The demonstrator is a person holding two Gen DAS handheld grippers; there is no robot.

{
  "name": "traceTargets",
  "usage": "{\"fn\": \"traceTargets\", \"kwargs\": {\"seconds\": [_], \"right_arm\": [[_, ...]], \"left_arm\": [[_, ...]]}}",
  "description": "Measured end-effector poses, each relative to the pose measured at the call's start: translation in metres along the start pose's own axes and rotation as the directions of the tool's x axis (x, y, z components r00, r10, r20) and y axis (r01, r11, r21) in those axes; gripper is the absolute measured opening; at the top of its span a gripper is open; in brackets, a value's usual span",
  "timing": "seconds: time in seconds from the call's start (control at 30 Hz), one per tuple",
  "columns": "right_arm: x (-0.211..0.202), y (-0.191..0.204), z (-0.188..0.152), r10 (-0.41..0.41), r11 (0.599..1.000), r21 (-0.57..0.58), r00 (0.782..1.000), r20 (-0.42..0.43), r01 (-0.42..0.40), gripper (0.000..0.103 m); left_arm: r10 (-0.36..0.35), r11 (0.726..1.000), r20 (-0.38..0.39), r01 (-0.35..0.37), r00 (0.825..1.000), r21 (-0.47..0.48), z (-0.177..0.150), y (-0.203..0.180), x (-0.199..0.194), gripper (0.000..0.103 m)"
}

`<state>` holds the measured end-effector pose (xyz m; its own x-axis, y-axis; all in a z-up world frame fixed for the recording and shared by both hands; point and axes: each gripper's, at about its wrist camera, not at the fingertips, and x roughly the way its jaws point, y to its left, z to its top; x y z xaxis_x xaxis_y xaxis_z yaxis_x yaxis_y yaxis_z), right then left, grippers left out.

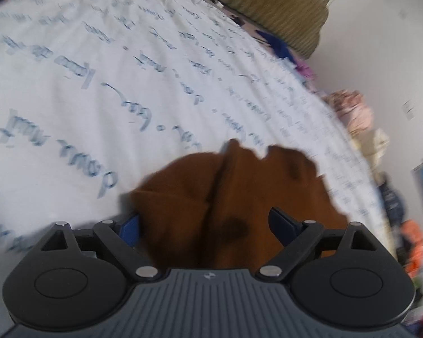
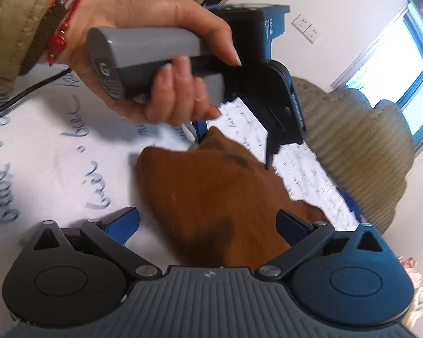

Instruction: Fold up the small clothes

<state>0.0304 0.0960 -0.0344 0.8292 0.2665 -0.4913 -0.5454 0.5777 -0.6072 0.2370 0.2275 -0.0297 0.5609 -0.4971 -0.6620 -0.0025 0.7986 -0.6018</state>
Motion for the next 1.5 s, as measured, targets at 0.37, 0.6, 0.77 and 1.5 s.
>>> {"fn": "traceTargets", "kwargs": {"seconds": [0.37,0.6,0.77,1.5], "right_arm": [[0.03,-0.004,0.01,0.005,1.0,0.003,1.0,-0.013,-0.005,0.041],[0.027,-0.009,0.005,0.035,0.999,-0.01,0.999,0.001,-0.035,0.015],[0.012,-0.018,-0.001,0.053,0.999,0.004,0.998,0.025,-0.053,0.009],[-0.08,-0.063,-0.064,-0.1,0.99,0.11,0.986,0.132,0.085,0.007]], "left_arm": [[-0.048,0.998,-0.062,0.045,0.997,-0.042,0.035,-0.007,0.051,0.038],[0.063,0.998,-0.034,-0.063,0.997,0.02,0.031,-0.024,0.056,0.013],[0.223,0.954,0.054,-0.229,0.973,0.193,0.016,-0.07,0.044,0.012],[0.363,0.761,0.317,-0.475,0.876,0.442,-0.024,-0.205,0.018,0.012]]}}
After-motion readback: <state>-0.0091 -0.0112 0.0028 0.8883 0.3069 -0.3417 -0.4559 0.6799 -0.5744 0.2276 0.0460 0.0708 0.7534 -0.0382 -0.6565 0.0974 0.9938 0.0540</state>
